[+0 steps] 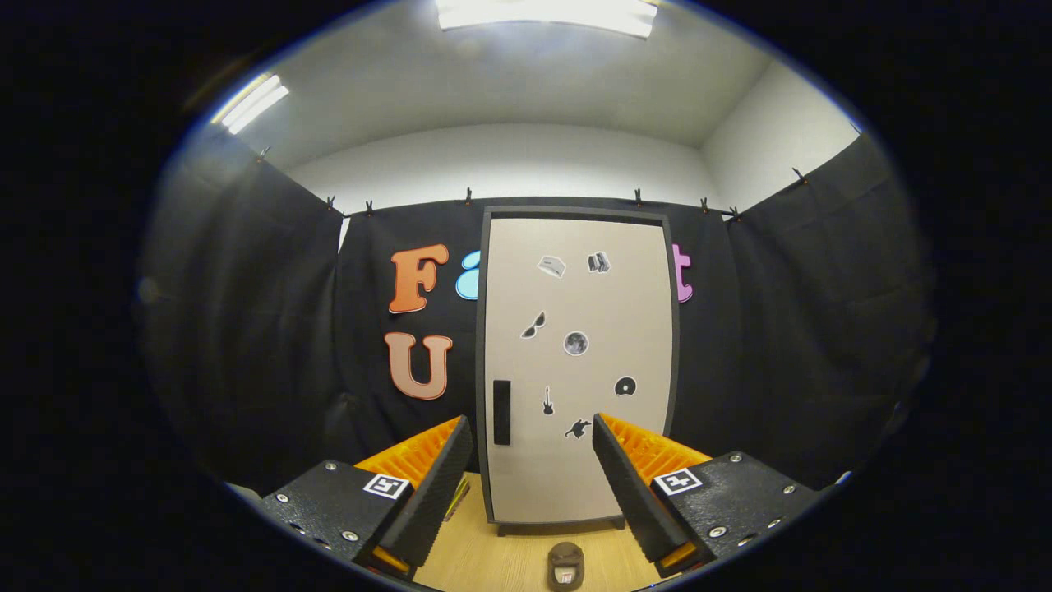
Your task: Open the shoe cabinet door, grab the shoes and put them into the shoe cabinet, then close the shoe cabinet door.
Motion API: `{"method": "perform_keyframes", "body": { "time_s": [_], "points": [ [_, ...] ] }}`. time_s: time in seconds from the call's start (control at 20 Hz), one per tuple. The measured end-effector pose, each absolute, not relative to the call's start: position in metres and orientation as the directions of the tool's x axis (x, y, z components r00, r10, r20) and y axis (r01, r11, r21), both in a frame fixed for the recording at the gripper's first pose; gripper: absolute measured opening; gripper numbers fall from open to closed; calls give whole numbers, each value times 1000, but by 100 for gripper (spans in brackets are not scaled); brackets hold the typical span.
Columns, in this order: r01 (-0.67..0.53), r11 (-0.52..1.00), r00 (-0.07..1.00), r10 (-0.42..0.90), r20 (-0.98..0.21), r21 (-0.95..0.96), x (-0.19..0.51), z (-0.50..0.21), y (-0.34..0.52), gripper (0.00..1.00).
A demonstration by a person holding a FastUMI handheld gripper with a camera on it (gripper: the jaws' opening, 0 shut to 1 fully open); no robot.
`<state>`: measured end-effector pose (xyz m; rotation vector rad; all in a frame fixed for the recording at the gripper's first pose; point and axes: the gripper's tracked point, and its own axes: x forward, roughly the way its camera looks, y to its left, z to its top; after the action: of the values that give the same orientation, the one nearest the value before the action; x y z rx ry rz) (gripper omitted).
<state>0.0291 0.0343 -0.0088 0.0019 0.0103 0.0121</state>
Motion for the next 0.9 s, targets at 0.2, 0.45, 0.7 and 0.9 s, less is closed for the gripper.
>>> {"method": "perform_keyframes", "body": {
  "time_s": [0.2, 0.45, 0.7, 0.9],
  "points": [
    [-3, 1000, 1000, 3, -17, 11, 44, -16, 48, 93],
    [26, 1000, 999, -26, -22, 6, 69, -27, 64, 93],
    [29, 1000, 998, -29, -48, 8, 105, -45, 72, 93],
    [24, 1000, 997, -23, -67, 8, 143, -65, 74, 92]
  ]
}}
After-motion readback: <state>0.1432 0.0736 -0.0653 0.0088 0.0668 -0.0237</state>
